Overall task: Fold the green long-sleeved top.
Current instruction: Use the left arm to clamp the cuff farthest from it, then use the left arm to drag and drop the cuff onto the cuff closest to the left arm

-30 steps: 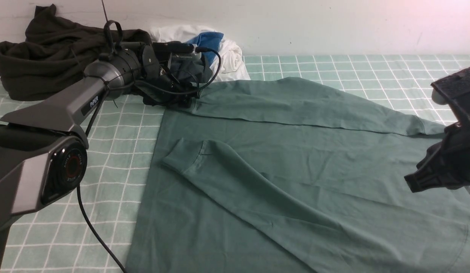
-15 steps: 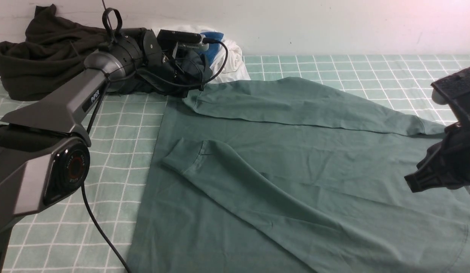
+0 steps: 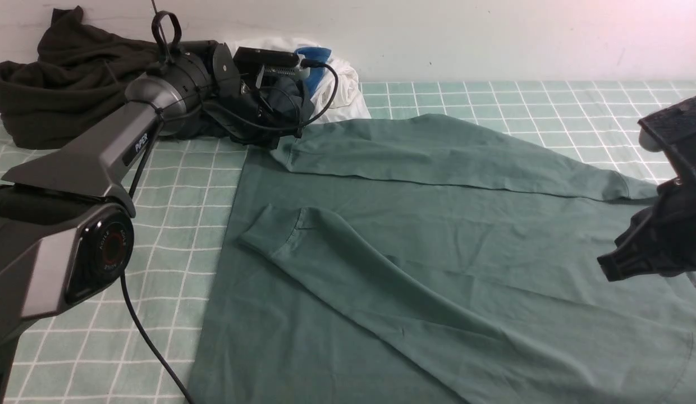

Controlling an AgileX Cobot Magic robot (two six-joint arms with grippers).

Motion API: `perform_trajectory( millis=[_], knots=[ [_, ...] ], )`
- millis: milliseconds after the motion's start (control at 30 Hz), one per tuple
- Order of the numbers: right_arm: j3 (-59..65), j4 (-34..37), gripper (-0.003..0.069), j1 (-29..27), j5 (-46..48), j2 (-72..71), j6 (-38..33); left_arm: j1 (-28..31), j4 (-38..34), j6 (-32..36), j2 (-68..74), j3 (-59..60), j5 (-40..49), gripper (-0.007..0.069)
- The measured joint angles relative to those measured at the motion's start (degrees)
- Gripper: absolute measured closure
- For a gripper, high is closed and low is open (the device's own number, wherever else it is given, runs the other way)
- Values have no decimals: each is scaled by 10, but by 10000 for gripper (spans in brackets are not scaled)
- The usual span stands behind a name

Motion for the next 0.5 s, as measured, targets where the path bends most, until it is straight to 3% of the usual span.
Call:
perform_trajectory(
  millis=[200, 500],
  knots=[
    [0, -3, 673, 0, -15, 0, 0, -3, 1, 0, -23, 0, 62, 598],
    [0, -15, 673, 1, -19, -5, 0, -18, -3, -6, -190, 19, 215, 598]
  ],
)
